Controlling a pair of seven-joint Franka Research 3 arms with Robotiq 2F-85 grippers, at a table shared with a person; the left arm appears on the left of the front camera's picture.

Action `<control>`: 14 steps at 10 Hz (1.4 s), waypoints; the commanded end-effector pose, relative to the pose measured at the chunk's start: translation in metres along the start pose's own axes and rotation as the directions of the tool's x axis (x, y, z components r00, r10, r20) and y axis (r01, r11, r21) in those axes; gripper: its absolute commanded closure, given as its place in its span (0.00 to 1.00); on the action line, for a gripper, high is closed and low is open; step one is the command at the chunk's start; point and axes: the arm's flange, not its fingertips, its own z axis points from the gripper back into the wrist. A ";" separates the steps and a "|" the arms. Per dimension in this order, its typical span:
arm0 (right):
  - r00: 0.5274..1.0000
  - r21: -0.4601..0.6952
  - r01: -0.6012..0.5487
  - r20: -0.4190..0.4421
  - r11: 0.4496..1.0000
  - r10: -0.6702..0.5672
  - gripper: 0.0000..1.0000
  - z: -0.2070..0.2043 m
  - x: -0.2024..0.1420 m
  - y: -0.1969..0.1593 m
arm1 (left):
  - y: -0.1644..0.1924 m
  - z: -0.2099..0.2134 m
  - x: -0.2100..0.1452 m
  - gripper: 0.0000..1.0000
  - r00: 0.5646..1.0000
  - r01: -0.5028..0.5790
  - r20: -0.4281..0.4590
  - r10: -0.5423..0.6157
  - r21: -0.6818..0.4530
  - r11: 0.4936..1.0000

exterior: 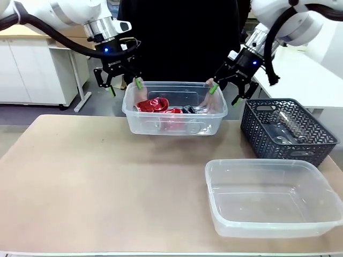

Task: Sort the waste into each basket.
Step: Pick up the Organizing box on the right side of the table and lift it.

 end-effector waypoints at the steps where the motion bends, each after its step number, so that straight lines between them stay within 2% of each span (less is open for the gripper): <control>1: 1.000 0.005 0.005 -0.009 1.000 -0.005 0.00 0.001 0.003 0.001 | -0.002 0.000 0.005 0.00 1.000 -0.019 0.007 0.019 0.008 1.000; 5: 1.000 0.005 0.005 -0.009 1.000 -0.005 0.00 0.001 0.003 0.001 | 0.000 -0.002 0.004 0.00 1.000 -0.005 -0.002 0.005 -0.001 1.000; 6: 1.000 0.000 0.002 -0.004 1.000 -0.002 0.00 -0.002 0.001 -0.001 | -0.011 0.020 -0.008 0.00 1.000 -0.008 0.002 0.008 -0.029 1.000; 8: 0.979 -0.057 -0.080 0.185 0.995 0.089 0.00 0.066 -0.127 -0.008 | -0.008 0.060 -0.090 0.00 0.997 0.066 0.037 -0.066 0.001 0.998; 9: 0.966 -0.116 -0.072 0.240 0.991 0.099 0.00 0.083 -0.187 -0.018 | -0.003 0.070 -0.144 0.00 0.990 0.085 0.111 -0.089 0.043 0.995; 10: 0.950 -0.158 -0.047 0.297 0.986 0.093 0.00 0.087 -0.216 -0.026 | 0.000 0.068 -0.172 0.00 0.979 0.043 0.193 -0.061 0.099 0.994; 11: 0.946 -0.279 -0.016 0.306 0.960 0.104 0.00 0.087 -0.262 -0.048 | 0.006 0.054 -0.208 0.00 0.979 0.080 0.179 -0.100 0.117 0.990; 12: 0.928 -0.345 0.061 0.365 0.937 0.074 0.00 0.084 -0.285 -0.071 | 0.010 0.038 -0.221 0.00 0.980 0.069 0.178 -0.090 0.121 0.990; 13: 0.924 -0.411 0.057 0.368 0.910 0.109 0.00 0.080 -0.294 -0.089 | 0.013 0.019 -0.228 0.00 0.984 0.099 0.138 -0.116 0.126 0.987; 14: 0.936 -0.424 0.036 0.333 0.905 0.119 0.00 0.072 -0.287 -0.101 | 0.011 -0.001 -0.221 0.00 0.985 0.096 0.123 -0.120 0.182 0.979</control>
